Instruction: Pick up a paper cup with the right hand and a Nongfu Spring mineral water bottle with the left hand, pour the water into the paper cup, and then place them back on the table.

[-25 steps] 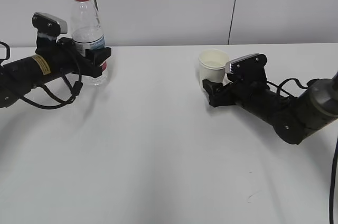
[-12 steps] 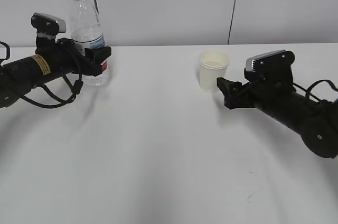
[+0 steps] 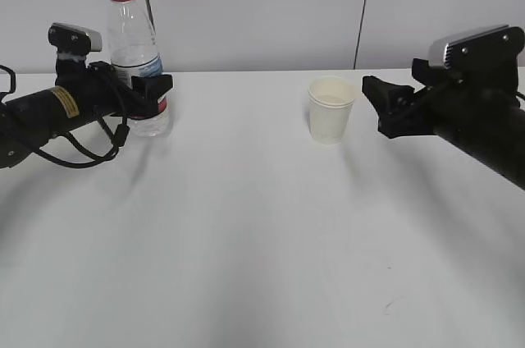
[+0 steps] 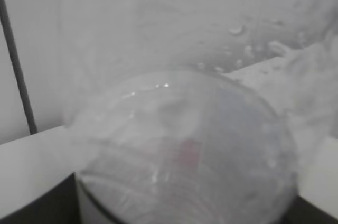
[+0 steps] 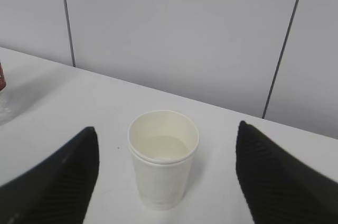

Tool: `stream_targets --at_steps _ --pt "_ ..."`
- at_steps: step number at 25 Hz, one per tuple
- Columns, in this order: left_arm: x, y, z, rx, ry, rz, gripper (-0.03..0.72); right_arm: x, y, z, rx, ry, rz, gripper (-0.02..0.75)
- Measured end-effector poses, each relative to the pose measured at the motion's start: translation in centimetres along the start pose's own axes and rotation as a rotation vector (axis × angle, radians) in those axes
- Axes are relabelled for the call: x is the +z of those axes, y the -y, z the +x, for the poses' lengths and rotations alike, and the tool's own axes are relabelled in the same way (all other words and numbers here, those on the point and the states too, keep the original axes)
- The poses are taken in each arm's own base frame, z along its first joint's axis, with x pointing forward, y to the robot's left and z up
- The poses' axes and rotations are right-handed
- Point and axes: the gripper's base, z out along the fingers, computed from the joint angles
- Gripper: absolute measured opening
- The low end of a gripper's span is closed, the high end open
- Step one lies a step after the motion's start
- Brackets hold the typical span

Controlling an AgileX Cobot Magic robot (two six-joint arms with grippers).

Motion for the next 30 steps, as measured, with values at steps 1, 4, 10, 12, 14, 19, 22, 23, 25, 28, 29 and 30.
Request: stream_targets --at_steps 1,4,10,12,14,19,22,23,25,28,29,30 --pt "0.0 0.0 0.1 -0.004 -0.006 -0.002 0.391 -0.1 0.0 -0.2 -0.002 -0.006 0.002 0.596" --pt "0.1 0.0 0.5 -0.014 -0.016 -0.003 0.391 -0.2 0.0 -0.4 -0.004 -0.015 0.004 0.595" --pt "0.3 0.0 1.7 -0.036 -0.016 0.012 0.394 -0.3 0.0 -0.3 -0.008 -0.032 0.002 0.595" --pt "0.3 0.1 1.8 -0.036 -0.015 0.017 0.410 -0.3 0.0 -0.3 -0.015 -0.030 -0.005 0.595" --pt "0.3 0.1 1.8 -0.035 -0.014 0.020 0.430 -0.3 -0.1 -0.3 -0.022 -0.030 -0.014 0.595" --pt "0.3 0.1 1.6 -0.040 0.005 0.022 0.585 -0.3 -0.2 -0.2 -0.022 -0.035 -0.017 0.595" --pt "0.3 0.1 1.7 -0.051 -0.008 0.016 0.631 -0.3 -0.2 -0.2 -0.023 -0.035 -0.017 0.594" --pt "0.3 0.1 1.8 -0.066 -0.014 0.017 0.636 -0.3 -0.2 -0.2 -0.023 -0.035 -0.017 0.594" --pt "0.3 0.2 1.8 -0.086 -0.019 0.025 0.640 -0.3 -0.2 -0.2 -0.023 -0.035 -0.017 0.594" --pt "0.2 0.3 1.9 -0.097 -0.029 0.034 0.640 -0.3 -0.2 -0.2 -0.023 -0.035 -0.017 0.594" --pt "0.0 0.5 2.0 -0.102 -0.035 0.036 0.640 -0.3 -0.2 -0.2 -0.020 -0.035 -0.017 0.594" --pt "-0.2 0.5 2.1 -0.107 -0.042 0.034 0.640 -0.3 -0.2 -0.2 -0.020 -0.035 -0.017 0.594"
